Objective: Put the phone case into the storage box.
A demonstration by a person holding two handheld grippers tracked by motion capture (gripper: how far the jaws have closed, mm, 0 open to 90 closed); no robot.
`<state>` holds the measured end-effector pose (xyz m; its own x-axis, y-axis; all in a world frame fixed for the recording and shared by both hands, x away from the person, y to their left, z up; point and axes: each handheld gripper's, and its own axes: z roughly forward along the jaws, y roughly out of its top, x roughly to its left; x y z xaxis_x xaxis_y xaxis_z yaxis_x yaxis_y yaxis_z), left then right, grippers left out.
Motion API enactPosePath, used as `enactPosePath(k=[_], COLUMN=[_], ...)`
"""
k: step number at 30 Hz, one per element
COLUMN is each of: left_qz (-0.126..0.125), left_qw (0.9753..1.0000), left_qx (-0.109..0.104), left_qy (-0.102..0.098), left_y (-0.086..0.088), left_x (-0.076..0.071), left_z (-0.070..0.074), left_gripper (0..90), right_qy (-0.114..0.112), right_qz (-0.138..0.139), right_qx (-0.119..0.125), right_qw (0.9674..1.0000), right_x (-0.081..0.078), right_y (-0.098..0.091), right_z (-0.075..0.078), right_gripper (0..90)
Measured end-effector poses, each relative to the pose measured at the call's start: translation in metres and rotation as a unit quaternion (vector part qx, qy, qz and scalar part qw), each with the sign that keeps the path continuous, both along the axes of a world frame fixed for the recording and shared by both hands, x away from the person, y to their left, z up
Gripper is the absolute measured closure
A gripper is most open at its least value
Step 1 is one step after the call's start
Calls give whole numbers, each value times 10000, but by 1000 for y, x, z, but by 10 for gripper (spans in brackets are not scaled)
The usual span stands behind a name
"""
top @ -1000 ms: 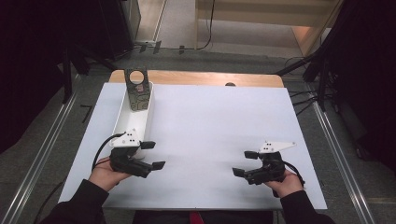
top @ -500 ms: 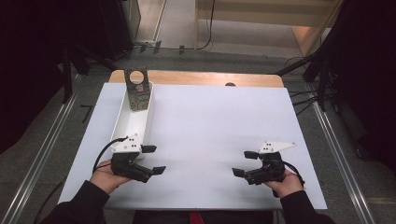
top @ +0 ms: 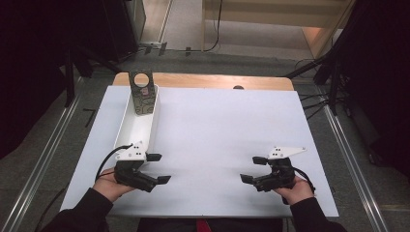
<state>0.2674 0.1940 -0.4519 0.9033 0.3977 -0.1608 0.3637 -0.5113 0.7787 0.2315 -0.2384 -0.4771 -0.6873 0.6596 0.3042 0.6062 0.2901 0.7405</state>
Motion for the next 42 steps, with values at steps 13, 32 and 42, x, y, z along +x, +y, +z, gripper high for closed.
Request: enactPosePath(k=[13, 32, 42], left_qz=[-15, -62, -56], left_qw=[10000, 10000, 10000], left_qx=[-10, 14, -19], left_qy=[-33, -17, -43], left_y=[0, 0, 2], left_x=[-1, -1, -2], left_z=[0, 0, 1], left_gripper=[170, 170, 170], right_qy=[-1, 15, 22], right_qz=[26, 33, 41], right_qx=[-4, -11, -18], right_qw=[10000, 10000, 10000], right_x=[0, 0, 0], right_y=[1, 1, 2], right_z=[0, 0, -1], right_gripper=[105, 105, 105])
